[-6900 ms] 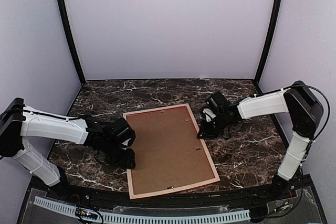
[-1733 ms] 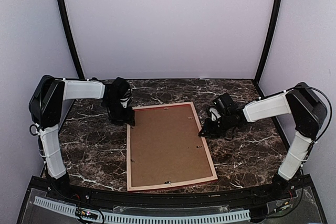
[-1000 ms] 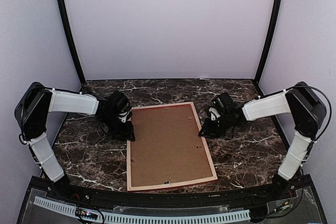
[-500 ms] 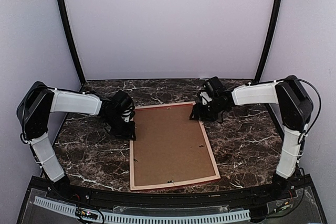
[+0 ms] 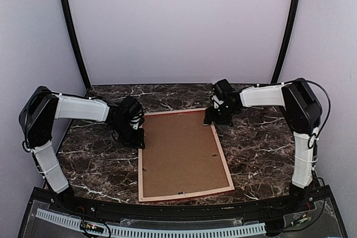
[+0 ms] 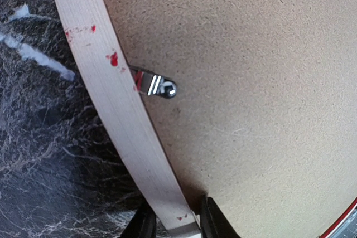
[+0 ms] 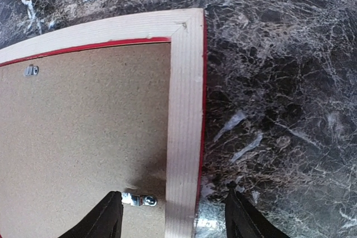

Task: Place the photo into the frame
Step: Press the fastener onto the backboard.

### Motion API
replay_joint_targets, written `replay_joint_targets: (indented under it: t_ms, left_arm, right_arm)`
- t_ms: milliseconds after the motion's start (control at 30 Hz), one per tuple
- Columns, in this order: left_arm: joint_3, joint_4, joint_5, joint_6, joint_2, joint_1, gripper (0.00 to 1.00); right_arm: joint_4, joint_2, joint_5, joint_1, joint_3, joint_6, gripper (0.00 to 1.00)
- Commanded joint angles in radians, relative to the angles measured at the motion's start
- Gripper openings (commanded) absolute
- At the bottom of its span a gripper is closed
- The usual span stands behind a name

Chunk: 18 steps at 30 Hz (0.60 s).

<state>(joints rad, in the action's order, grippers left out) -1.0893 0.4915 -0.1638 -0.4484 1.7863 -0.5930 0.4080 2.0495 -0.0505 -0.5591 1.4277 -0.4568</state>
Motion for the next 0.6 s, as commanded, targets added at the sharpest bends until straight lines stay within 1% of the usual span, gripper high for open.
replay_joint_targets:
  t_ms: [0, 400, 567]
  left_arm:
    - [-0.012, 0.011, 0.003, 0.019, 0.010, -0.010, 0.28]
    - [-0.025, 0.013, 0.003, 0.020, 0.023, -0.010, 0.28]
    - [-0.029, 0.016, 0.005, 0.020, 0.027, -0.010, 0.28]
  right_arm:
    - [0.010, 0.021, 0.033, 0.002, 0.041, -0.008, 0.63]
    - [0.031, 0.063, 0.009, 0.000, 0.040, 0.031, 0.61]
    - [0.051, 0.064, 0.007, -0.005, 0.033, 0.067, 0.58]
